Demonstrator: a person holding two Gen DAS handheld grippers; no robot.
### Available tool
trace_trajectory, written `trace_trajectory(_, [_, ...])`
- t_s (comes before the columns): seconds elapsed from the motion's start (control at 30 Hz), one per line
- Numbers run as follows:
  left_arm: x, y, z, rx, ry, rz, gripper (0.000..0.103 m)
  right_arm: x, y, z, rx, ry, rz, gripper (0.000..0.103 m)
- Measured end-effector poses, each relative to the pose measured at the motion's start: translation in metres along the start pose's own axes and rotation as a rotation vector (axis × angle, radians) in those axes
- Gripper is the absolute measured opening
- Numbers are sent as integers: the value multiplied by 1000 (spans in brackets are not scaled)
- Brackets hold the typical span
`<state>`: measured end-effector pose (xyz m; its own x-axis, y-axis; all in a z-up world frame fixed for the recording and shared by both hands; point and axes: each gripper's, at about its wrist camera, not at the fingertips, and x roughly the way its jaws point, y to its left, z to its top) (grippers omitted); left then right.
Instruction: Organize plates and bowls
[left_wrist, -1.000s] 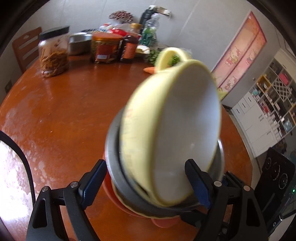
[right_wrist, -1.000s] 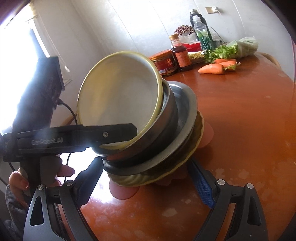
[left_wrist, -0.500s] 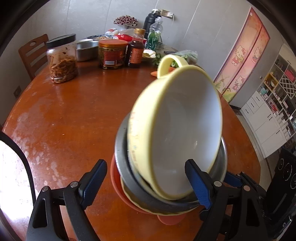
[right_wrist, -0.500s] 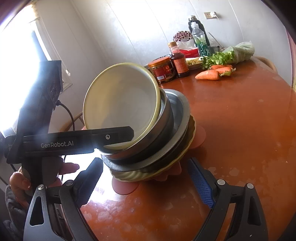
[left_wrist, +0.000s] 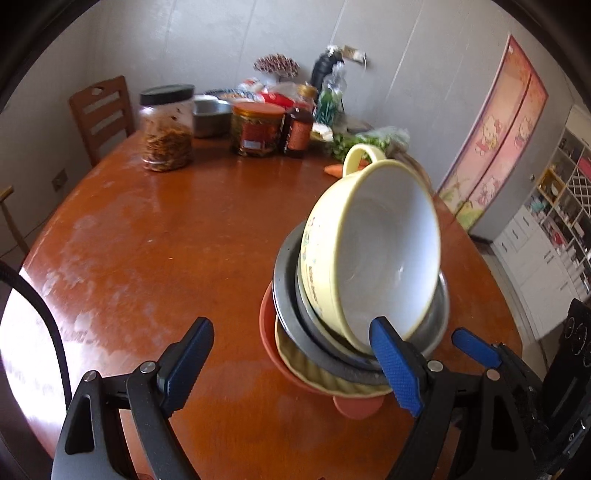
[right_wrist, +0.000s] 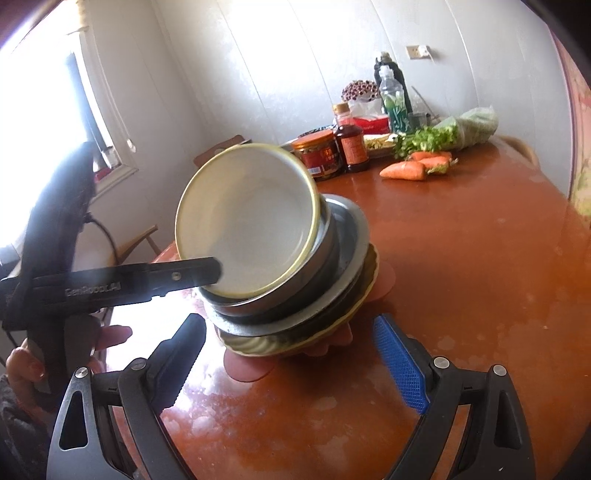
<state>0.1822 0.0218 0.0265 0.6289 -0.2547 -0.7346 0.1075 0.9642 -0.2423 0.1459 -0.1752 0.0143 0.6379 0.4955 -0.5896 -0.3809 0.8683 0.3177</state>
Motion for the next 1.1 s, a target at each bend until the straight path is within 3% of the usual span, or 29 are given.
trace_trajectory(0.27, [-34,-9,-23,35,-110,39,86,-18,8,-13,-27,-22,-32,93])
trace_trajectory(0.47, [-36,-18,-52,59,-100,63,86,-31,15,-28,-52,-19,-53,93])
trace_trajectory(0.67, [-32,-20,-77,40,-77,23,86,-32,17,-45,-66,17,-74,93])
trace_trajectory(1.1, [-32,-23,-110,30,-58,72,86,-44,14,-68,-74,18,-124,93])
